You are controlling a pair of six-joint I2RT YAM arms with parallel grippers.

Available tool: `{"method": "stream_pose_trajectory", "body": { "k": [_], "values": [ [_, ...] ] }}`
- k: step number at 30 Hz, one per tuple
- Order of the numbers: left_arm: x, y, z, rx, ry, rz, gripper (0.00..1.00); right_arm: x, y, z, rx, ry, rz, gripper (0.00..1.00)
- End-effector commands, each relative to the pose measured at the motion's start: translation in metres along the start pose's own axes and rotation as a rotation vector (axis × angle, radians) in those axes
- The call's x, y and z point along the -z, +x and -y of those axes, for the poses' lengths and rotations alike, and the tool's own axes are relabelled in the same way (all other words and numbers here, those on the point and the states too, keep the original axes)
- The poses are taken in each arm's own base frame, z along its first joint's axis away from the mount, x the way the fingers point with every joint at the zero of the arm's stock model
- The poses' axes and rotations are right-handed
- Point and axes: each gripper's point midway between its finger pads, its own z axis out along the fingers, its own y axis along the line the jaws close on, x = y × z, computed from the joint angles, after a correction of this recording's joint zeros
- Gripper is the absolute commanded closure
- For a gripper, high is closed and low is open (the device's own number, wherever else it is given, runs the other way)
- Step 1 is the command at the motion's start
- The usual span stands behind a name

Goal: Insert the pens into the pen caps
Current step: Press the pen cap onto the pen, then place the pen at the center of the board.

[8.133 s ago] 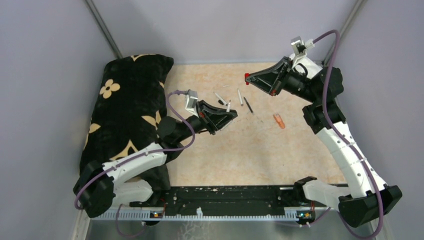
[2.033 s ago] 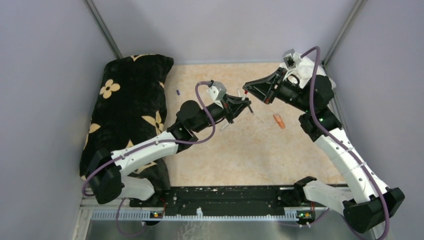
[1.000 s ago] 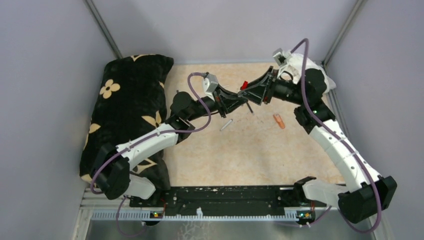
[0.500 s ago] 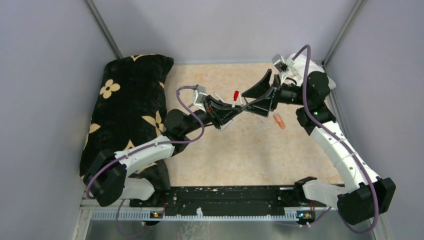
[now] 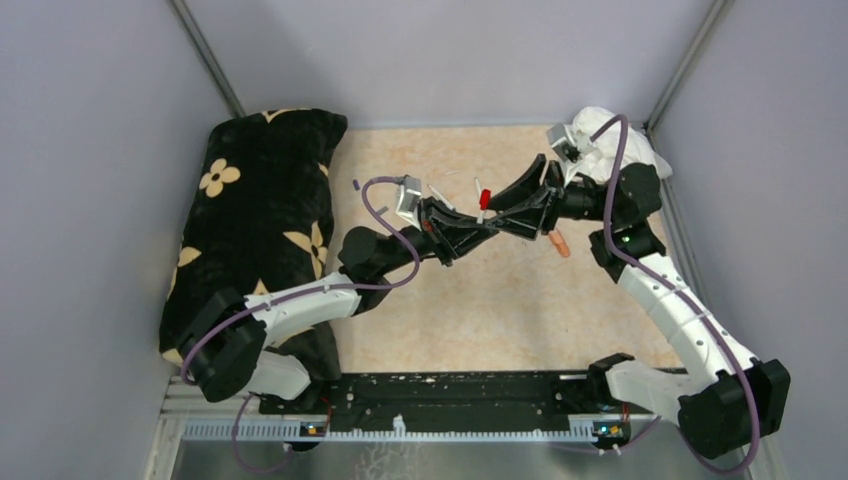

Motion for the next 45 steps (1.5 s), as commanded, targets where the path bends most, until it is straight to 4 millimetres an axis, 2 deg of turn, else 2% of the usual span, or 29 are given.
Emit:
{"method": "stream_pose_trajectory", "body": {
  "k": [1, 4, 10, 18, 22, 24, 26, 29, 33, 37, 42, 45],
  "values": [
    [-0.009, -0.018, 0.011, -0.012, 0.044, 0.068, 1.0, -0.006, -0.01, -0.009, 0.023, -0.019, 0.034, 0.61],
    [-0.01, -0.019, 0.012, -0.014, 0.046, 0.072, 1.0, -0.008, -0.005, -0.007, -0.012, -0.008, 0.033, 0.69],
    [-0.01, -0.019, 0.012, -0.015, 0.046, 0.074, 1.0, -0.011, 0.003, -0.004, -0.062, 0.008, 0.029, 0.77],
    [-0.011, -0.016, 0.01, -0.01, 0.036, 0.07, 0.99, -0.014, -0.001, -0.004, -0.097, 0.011, 0.048, 0.99],
    [-0.008, -0.014, 0.008, 0.0, 0.023, 0.068, 0.84, -0.013, -0.003, -0.001, -0.134, 0.03, 0.061, 1.0],
    [-0.006, -0.012, 0.006, 0.004, 0.01, 0.065, 0.72, -0.01, -0.004, 0.004, -0.148, 0.048, 0.071, 1.0],
    [-0.003, -0.011, 0.003, 0.006, -0.015, 0.06, 0.56, -0.007, -0.005, 0.007, -0.149, 0.06, 0.074, 1.0],
    [0.001, -0.006, 0.001, -0.012, -0.038, 0.025, 0.44, 0.002, -0.003, 0.017, -0.153, 0.096, 0.068, 1.0],
    [0.011, -0.001, -0.002, -0.049, -0.082, -0.036, 0.33, 0.016, 0.006, 0.03, -0.144, 0.151, 0.043, 1.0],
    [0.029, -0.003, -0.017, -0.099, -0.216, -0.072, 0.2, 0.037, 0.02, 0.05, -0.121, 0.249, 0.009, 1.0],
    [0.058, -0.01, -0.04, -0.129, -0.421, -0.09, 0.06, 0.063, 0.048, 0.079, -0.092, 0.396, -0.073, 1.0],
    [0.073, -0.01, -0.048, -0.138, -0.497, -0.095, 0.03, 0.079, 0.066, 0.093, -0.086, 0.478, -0.136, 1.0]
  ]
}}
